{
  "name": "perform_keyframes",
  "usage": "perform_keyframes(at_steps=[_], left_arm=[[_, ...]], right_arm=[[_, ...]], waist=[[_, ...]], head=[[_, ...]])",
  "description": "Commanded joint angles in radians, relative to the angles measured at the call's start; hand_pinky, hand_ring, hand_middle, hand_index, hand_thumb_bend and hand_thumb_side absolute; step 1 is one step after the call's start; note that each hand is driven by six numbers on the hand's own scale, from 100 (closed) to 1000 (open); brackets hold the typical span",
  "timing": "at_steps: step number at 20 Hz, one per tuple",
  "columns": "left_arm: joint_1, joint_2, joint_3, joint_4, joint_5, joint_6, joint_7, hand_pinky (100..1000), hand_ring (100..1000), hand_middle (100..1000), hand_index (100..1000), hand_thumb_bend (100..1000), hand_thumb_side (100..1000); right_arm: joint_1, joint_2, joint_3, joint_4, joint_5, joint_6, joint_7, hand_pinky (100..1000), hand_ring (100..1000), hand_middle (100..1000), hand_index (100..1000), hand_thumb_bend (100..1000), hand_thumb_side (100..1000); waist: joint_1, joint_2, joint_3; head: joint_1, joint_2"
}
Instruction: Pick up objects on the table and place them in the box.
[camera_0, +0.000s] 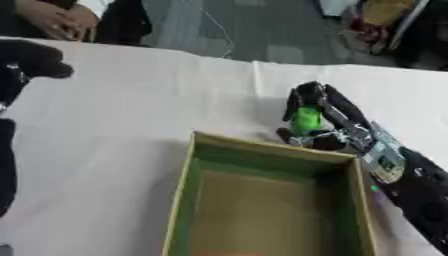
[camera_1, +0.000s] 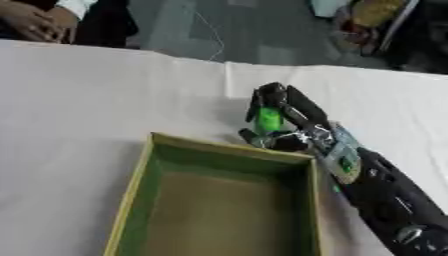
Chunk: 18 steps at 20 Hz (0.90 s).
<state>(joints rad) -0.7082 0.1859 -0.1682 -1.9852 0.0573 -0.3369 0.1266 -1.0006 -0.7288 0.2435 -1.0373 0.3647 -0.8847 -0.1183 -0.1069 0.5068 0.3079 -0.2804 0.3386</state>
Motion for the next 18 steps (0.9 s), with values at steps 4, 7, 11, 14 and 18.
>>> perform_keyframes(at_steps=[4, 7, 11, 14, 18], left_arm=[[-0.003, 0.025, 0.008, -0.015, 0.001, -0.003, -0.002, 639, 618, 775, 817, 320, 679], [0.002, 0.033, 0.008, -0.015, 0.000, -0.003, -0.002, 640, 618, 775, 817, 318, 681], [0.009, 0.043, 0.010, -0.015, 0.000, -0.003, -0.001, 641, 620, 775, 816, 325, 673], [0.013, 0.051, 0.011, -0.015, 0.001, -0.003, -0.001, 643, 622, 775, 816, 330, 667], [0.023, 0.067, 0.018, -0.015, -0.001, -0.005, 0.005, 646, 629, 774, 816, 335, 660]], right_arm=[[-0.012, -0.042, -0.012, -0.044, -0.094, 0.017, 0.052, 100, 100, 100, 107, 301, 177], [-0.018, -0.051, -0.014, -0.061, -0.118, 0.024, 0.064, 100, 100, 100, 106, 303, 177], [-0.025, -0.065, -0.018, -0.083, -0.143, 0.033, 0.066, 100, 100, 100, 105, 308, 176], [-0.029, -0.068, -0.015, -0.104, -0.154, 0.042, 0.066, 100, 100, 100, 103, 313, 173], [-0.031, -0.071, -0.010, -0.139, -0.177, 0.071, 0.066, 100, 100, 100, 102, 316, 168]], waist=[[0.011, -0.042, -0.018], [0.012, -0.051, -0.030], [0.013, -0.065, -0.042], [0.014, -0.078, -0.054], [0.015, -0.100, -0.071]], head=[[0.008, -0.005], [0.008, 0.002], [0.011, -0.006], [0.012, -0.005], [0.014, 0.008]])
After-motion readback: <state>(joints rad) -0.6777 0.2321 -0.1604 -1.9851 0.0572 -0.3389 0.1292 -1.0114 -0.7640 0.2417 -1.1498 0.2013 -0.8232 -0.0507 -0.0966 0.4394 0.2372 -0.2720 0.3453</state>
